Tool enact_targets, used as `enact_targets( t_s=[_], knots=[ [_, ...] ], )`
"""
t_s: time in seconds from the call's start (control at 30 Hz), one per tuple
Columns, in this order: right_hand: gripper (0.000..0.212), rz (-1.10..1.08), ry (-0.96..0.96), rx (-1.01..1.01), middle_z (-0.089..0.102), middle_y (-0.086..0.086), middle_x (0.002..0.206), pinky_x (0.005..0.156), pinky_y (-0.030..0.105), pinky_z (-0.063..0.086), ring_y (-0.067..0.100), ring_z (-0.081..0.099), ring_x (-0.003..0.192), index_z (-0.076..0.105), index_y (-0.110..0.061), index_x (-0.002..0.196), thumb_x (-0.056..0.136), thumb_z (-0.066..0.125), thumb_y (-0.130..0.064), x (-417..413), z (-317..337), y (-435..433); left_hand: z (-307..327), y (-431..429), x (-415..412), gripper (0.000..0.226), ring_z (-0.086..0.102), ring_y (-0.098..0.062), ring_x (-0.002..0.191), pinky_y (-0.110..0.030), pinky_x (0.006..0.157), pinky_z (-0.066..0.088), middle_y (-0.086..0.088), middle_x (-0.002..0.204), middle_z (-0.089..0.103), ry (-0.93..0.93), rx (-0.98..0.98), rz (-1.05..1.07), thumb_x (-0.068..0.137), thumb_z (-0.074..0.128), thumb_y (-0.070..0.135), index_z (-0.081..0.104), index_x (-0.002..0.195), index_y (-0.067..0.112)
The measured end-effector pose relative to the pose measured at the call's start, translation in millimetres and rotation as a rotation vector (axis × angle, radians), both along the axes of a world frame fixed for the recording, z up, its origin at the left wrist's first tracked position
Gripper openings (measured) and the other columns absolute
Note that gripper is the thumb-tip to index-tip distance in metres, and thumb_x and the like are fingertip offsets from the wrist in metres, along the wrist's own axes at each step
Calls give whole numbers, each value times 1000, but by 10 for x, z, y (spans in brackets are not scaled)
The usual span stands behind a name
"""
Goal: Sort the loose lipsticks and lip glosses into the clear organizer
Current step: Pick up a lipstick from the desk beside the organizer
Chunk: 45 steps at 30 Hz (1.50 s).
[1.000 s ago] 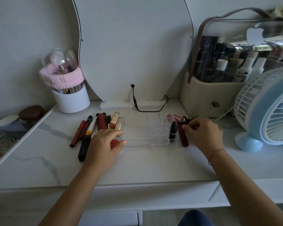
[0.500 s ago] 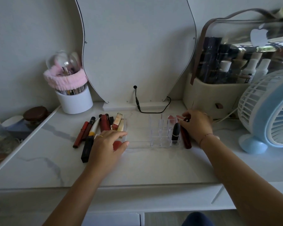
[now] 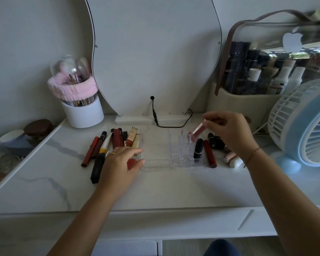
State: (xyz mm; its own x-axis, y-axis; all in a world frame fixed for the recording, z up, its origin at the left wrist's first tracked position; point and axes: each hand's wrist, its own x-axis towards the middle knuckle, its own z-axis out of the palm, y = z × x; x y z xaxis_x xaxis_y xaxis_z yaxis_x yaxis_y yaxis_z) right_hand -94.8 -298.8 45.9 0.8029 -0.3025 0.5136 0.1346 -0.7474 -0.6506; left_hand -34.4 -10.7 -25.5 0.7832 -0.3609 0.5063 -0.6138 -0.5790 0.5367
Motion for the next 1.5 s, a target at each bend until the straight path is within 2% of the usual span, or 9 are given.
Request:
enact_targets(
  t_s=[0.23, 0.47, 0.57, 0.67, 0.77, 0.87, 1.1, 1.33, 1.5],
  knots=[
    [20, 53, 119, -149, 62, -15, 82, 66, 4, 45, -4, 59, 74, 70, -21, 100, 80, 66, -23, 44, -62, 8, -7, 2, 13, 31, 57, -16, 109, -43, 91, 49, 3, 111, 67, 10, -7, -6, 81, 70, 25, 67, 111, 20],
    [13, 133, 184, 31, 67, -17, 82, 69, 15, 54, 5, 65, 74, 69, -29, 94, 82, 63, -27, 108, -136, -66, -8, 1, 10, 30, 58, -16, 107, -42, 90, 50, 4, 110, 67, 2, -18, -2, 81, 70, 25, 68, 110, 20],
    [10, 120, 200, 95, 66, -18, 83, 64, 8, 50, -2, 64, 73, 67, -33, 87, 83, 64, -25, 237, -113, -206, -8, -1, 16, 30, 58, -16, 105, -43, 90, 50, 3, 109, 68, -9, -14, -6, 80, 71, 24, 68, 110, 19],
    [12, 109, 274, 71, 65, -16, 87, 68, 10, 45, -3, 61, 81, 69, -24, 94, 83, 65, -23, 477, -109, -335, -3, -1, 19, 27, 60, -17, 101, -44, 88, 50, 4, 103, 69, -47, 12, 23, 79, 73, 22, 69, 105, 18],
    [16, 133, 320, 4, 65, -11, 87, 70, 10, 41, -2, 58, 81, 70, -20, 97, 82, 67, -23, 702, -143, -377, 8, -7, 23, 14, 62, -19, 87, -41, 80, 50, 7, 86, 69, -139, 94, 71, 73, 78, 23, 70, 84, 19],
    [16, 157, 353, -21, 67, -8, 87, 69, 10, 41, -1, 58, 78, 71, -17, 96, 80, 69, -21, 838, -197, -377, 20, -16, 25, 18, 61, -19, 77, -39, 73, 48, 9, 76, 66, -167, 113, 96, 67, 83, 24, 67, 71, 18],
    [19, 210, 400, -61, 72, 2, 94, 84, 28, 51, 14, 65, 87, 72, -12, 95, 78, 72, -20, 934, -280, -395, 2, -18, 31, 22, 58, -18, 75, -41, 67, 49, 11, 74, 62, -171, 104, 107, 64, 85, 26, 65, 70, 19],
    [18, 221, 413, -51, 70, -3, 90, 77, 21, 50, 10, 63, 82, 72, -16, 95, 79, 70, -24, 931, -340, -397, 3, -18, 28, 24, 55, -11, 71, -34, 62, 46, 17, 71, 58, -211, 107, 75, 66, 76, 42, 62, 67, 22],
    [23, 221, 463, -70, 71, 1, 91, 79, 27, 53, 14, 65, 82, 71, -13, 97, 77, 72, -23, 919, -391, -387, -29, -6, 60, 26, 54, -3, 73, -31, 62, 46, 20, 72, 57, -220, 97, 49, 67, 66, 49, 61, 67, 24]
  ],
)
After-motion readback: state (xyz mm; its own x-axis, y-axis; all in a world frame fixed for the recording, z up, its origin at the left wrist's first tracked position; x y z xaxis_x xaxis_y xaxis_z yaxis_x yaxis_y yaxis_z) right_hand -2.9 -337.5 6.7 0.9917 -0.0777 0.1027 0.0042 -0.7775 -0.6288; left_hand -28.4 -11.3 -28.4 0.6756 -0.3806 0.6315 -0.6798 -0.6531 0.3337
